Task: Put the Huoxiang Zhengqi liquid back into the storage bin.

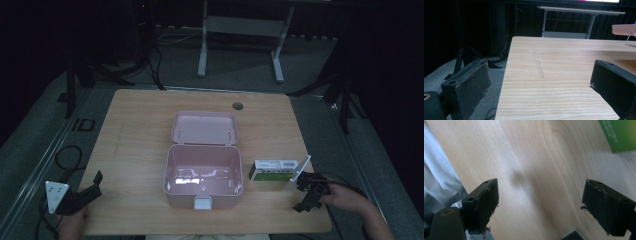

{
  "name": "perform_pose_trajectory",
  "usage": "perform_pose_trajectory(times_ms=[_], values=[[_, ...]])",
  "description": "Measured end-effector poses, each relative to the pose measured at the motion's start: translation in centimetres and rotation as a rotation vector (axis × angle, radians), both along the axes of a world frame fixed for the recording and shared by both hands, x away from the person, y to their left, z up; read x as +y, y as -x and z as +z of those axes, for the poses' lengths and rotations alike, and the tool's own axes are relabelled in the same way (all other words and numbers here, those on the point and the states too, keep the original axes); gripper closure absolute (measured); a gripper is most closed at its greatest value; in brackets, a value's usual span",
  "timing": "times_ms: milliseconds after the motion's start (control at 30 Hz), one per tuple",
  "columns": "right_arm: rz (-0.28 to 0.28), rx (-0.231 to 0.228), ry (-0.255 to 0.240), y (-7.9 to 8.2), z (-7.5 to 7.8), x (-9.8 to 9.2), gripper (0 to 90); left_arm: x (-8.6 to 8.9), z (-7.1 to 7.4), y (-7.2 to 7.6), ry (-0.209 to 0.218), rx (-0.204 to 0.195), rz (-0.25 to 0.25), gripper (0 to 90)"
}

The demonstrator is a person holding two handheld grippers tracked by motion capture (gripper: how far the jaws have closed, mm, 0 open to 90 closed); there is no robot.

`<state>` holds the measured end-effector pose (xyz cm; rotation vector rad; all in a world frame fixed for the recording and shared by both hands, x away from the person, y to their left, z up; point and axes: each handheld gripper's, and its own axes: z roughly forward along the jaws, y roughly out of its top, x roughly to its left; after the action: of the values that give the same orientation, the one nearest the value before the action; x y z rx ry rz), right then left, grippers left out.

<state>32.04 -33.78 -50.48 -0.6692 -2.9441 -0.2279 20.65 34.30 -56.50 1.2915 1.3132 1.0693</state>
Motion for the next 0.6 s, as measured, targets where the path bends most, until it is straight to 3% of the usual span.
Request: perform_pose_trajectory(times_ms=[100, 133, 267, 333, 433, 600], values=[[0.056, 0.014, 0.009, 0.2, 0.1, 0.8, 13.8, 0.0, 0.0, 0.0, 0.001, 0.001, 0.000, 2.6], [0.104, 0.013, 0.044, 0.6, 0.0, 1.6, 14.4, 0.0, 0.0, 0.0, 0.001, 0.002, 0.000, 2.6], [0.163, 0.047, 0.078, 0.9, 0.0, 2.9, 14.4, 0.0, 0.0, 0.0, 0.001, 0.002, -0.001, 2.6], [0.175, 0.048, 0.088, 0.9, 0.0, 3.3, 14.4, 0.0, 0.0, 0.0, 0.001, 0.003, -0.002, 2.6], [0.247, 0.036, 0.123, 1.4, 0.3, 4.7, 15.0, 0.0, 0.0, 0.0, 0.002, 0.002, -0.002, 2.6], [0.321, 0.018, 0.107, 1.9, 1.1, 6.3, 15.2, 0.0, 0.0, 0.0, 0.002, 0.002, -0.005, 2.6]])
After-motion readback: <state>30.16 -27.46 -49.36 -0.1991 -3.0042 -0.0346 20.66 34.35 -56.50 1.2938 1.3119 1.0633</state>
